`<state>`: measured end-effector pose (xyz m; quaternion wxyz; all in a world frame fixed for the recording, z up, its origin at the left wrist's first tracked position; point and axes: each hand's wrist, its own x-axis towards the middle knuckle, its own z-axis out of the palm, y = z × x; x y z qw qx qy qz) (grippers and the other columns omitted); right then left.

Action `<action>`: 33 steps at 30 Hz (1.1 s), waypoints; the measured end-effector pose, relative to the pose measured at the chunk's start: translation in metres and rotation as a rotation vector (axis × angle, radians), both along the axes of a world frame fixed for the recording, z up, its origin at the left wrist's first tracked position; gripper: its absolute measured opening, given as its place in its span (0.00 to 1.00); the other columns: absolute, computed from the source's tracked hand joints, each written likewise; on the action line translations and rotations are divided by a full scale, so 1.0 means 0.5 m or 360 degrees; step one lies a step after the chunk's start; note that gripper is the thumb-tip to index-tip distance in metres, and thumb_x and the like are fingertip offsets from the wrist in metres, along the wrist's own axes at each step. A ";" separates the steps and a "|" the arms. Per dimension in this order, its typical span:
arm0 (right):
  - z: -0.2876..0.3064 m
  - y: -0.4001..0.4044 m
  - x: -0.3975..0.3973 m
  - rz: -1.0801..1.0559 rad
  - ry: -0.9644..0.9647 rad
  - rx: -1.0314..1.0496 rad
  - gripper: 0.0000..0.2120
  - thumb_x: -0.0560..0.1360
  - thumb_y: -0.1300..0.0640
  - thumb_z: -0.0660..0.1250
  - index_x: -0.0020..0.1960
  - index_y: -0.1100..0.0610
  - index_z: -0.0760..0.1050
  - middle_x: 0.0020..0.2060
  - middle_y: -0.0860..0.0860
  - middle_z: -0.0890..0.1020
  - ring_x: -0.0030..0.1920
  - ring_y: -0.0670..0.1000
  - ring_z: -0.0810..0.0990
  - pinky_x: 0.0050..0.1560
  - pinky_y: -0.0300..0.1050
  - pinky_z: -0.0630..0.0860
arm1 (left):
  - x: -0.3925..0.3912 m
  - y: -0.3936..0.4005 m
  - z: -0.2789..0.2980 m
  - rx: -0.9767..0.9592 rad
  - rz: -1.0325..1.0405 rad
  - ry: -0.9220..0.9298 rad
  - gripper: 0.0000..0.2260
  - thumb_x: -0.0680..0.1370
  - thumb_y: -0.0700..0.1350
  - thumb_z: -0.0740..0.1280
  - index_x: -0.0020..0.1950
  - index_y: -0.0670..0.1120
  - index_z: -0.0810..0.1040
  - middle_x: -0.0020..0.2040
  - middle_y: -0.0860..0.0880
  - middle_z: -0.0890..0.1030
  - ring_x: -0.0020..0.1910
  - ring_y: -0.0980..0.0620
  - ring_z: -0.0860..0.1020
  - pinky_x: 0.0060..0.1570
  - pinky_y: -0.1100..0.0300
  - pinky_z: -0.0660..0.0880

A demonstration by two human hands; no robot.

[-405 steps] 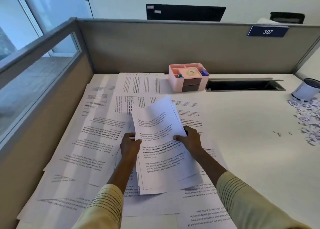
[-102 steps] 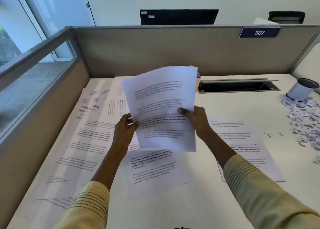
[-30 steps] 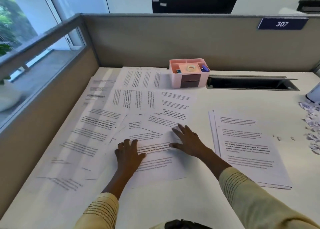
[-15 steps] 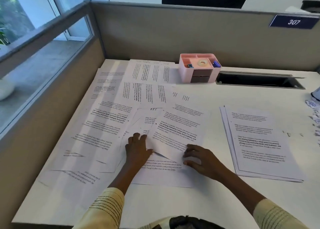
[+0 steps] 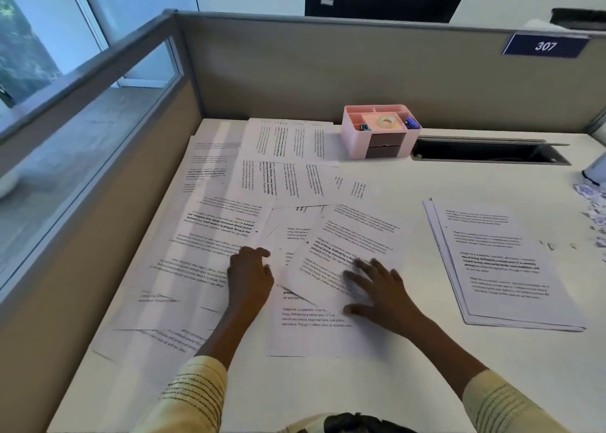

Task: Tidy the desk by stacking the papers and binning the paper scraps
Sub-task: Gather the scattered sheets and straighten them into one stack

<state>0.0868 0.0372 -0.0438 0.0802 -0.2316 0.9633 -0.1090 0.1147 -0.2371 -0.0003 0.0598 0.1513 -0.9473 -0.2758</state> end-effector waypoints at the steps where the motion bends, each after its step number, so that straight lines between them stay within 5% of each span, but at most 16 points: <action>1: -0.001 -0.003 0.008 0.0043 -0.0060 -0.0017 0.48 0.60 0.18 0.42 0.73 0.41 0.60 0.76 0.45 0.57 0.76 0.54 0.52 0.70 0.61 0.54 | 0.000 -0.019 -0.002 -0.0097 0.0052 0.0082 0.14 0.77 0.39 0.66 0.63 0.43 0.76 0.64 0.41 0.74 0.63 0.42 0.69 0.60 0.51 0.68; 3: 0.005 -0.005 0.017 0.0140 -0.0138 -0.0082 0.49 0.58 0.17 0.44 0.72 0.40 0.61 0.75 0.43 0.55 0.77 0.52 0.48 0.72 0.60 0.49 | -0.002 -0.064 -0.008 -0.0308 0.0154 0.0094 0.18 0.76 0.44 0.68 0.65 0.43 0.74 0.67 0.39 0.70 0.68 0.39 0.64 0.64 0.46 0.64; 6: 0.021 -0.012 0.025 0.0287 -0.0238 -0.0064 0.46 0.58 0.20 0.53 0.71 0.40 0.62 0.75 0.40 0.55 0.76 0.49 0.44 0.73 0.55 0.45 | -0.006 -0.132 -0.027 -0.0461 0.0189 -0.0269 0.30 0.76 0.57 0.66 0.73 0.44 0.64 0.74 0.38 0.61 0.75 0.38 0.54 0.71 0.42 0.55; 9: 0.029 -0.023 0.028 0.0290 -0.0325 -0.0074 0.39 0.62 0.29 0.68 0.70 0.39 0.64 0.75 0.39 0.55 0.75 0.46 0.43 0.73 0.54 0.44 | -0.005 -0.158 -0.044 -0.0450 0.0137 -0.0457 0.38 0.73 0.67 0.62 0.75 0.44 0.61 0.75 0.39 0.62 0.74 0.37 0.58 0.71 0.42 0.58; 13: 0.041 -0.038 0.028 0.0232 -0.0348 -0.0037 0.35 0.65 0.39 0.74 0.69 0.40 0.66 0.75 0.39 0.56 0.77 0.50 0.45 0.73 0.55 0.46 | 0.000 -0.151 -0.048 -0.0512 0.0073 -0.0516 0.42 0.70 0.72 0.59 0.73 0.44 0.62 0.74 0.39 0.62 0.72 0.36 0.60 0.69 0.42 0.60; 16: 0.045 -0.043 0.027 0.0213 -0.0367 0.0026 0.35 0.64 0.40 0.74 0.69 0.38 0.65 0.75 0.38 0.55 0.77 0.50 0.44 0.73 0.56 0.47 | 0.002 -0.141 -0.045 -0.0566 -0.0003 -0.0533 0.34 0.74 0.67 0.60 0.70 0.44 0.66 0.71 0.39 0.66 0.69 0.37 0.65 0.66 0.43 0.63; 20: 0.061 -0.046 0.021 0.0160 -0.0426 0.0020 0.35 0.64 0.44 0.75 0.68 0.39 0.66 0.75 0.38 0.55 0.77 0.50 0.45 0.73 0.56 0.48 | 0.008 -0.129 -0.015 -0.0580 -0.0144 -0.0214 0.17 0.78 0.54 0.63 0.58 0.43 0.76 0.49 0.45 0.81 0.44 0.46 0.80 0.49 0.53 0.76; 26: 0.085 -0.044 0.022 0.0178 -0.0513 -0.0002 0.34 0.65 0.52 0.76 0.68 0.44 0.68 0.75 0.43 0.56 0.76 0.51 0.49 0.73 0.50 0.54 | -0.001 -0.111 0.032 -0.0735 -0.0302 0.0032 0.12 0.76 0.37 0.68 0.59 0.38 0.76 0.40 0.44 0.82 0.32 0.47 0.81 0.41 0.56 0.80; 28: 0.091 -0.041 0.024 0.0195 -0.0535 -0.0028 0.33 0.65 0.53 0.76 0.67 0.45 0.70 0.75 0.43 0.57 0.76 0.52 0.50 0.73 0.50 0.56 | -0.002 -0.108 0.027 -0.0719 -0.0275 0.0187 0.11 0.74 0.35 0.69 0.56 0.37 0.79 0.43 0.42 0.84 0.36 0.44 0.82 0.45 0.53 0.80; 30: 0.091 -0.037 0.028 0.0209 -0.0536 -0.0056 0.32 0.65 0.54 0.77 0.66 0.45 0.71 0.75 0.43 0.59 0.76 0.52 0.51 0.72 0.51 0.58 | -0.003 -0.105 0.016 -0.0570 -0.0216 0.0153 0.19 0.76 0.39 0.69 0.66 0.39 0.74 0.61 0.38 0.78 0.56 0.38 0.79 0.57 0.46 0.75; 33: 0.085 -0.030 0.032 0.0221 -0.0516 -0.0079 0.32 0.64 0.54 0.77 0.66 0.44 0.71 0.74 0.42 0.59 0.76 0.51 0.52 0.73 0.51 0.58 | -0.006 -0.110 -0.007 -0.0510 -0.0241 -0.0355 0.34 0.78 0.57 0.63 0.78 0.44 0.53 0.77 0.39 0.54 0.76 0.39 0.55 0.71 0.46 0.58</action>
